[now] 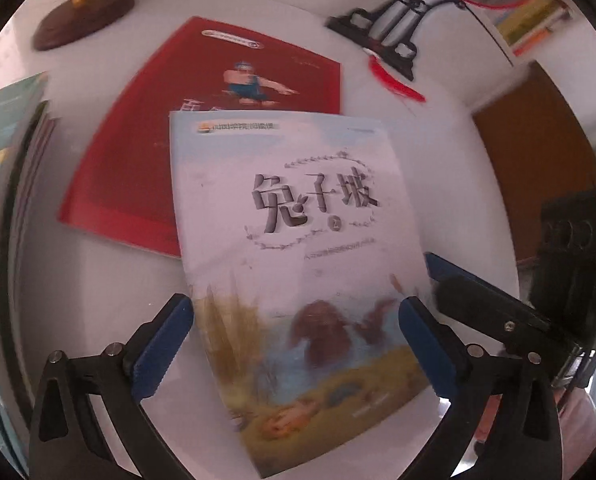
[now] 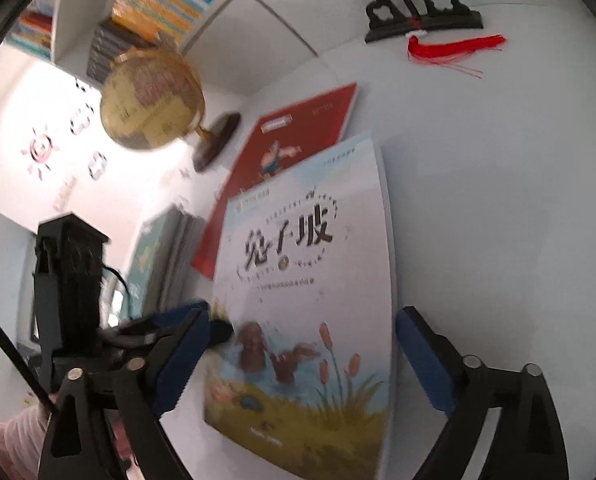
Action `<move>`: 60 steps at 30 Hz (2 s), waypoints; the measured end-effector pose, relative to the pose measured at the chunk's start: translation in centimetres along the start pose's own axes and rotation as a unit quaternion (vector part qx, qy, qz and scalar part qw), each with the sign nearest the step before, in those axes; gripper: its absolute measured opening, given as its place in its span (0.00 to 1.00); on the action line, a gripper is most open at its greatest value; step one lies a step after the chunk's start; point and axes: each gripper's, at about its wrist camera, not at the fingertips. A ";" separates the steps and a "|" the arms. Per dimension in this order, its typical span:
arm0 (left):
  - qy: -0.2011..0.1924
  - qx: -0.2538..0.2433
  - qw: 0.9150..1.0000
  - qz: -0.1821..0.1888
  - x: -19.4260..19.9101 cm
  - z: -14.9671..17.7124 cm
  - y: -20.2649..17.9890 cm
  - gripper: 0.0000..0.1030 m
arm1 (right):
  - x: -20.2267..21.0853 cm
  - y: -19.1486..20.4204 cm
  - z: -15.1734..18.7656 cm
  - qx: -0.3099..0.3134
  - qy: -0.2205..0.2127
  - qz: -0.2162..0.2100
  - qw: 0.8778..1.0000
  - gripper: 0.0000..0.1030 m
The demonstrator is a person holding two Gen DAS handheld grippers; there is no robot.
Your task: Organize books
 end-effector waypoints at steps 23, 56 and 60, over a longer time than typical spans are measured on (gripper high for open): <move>-0.006 0.118 0.993 0.015 1.3 1.6 3.4 0.36 | -1.0 0.2 0.0 -0.050 0.026 -0.051 0.997 0.03; -0.086 0.134 0.987 -0.039 13.3 -2.8 9.7 0.28 | -4.1 14.5 -4.7 0.022 0.026 -0.117 0.993 0.03; -0.090 0.130 0.984 -0.083 15.2 -2.4 13.0 0.28 | -7.1 18.0 -4.3 0.026 0.041 -0.128 0.991 0.04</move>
Point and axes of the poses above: each gripper's, at about its wrist camera, not at the fingertips, and x roughly against the way its jaws point, y to its left, z to its underside, and after that the axes turned 10 degrees about -z, right-handed
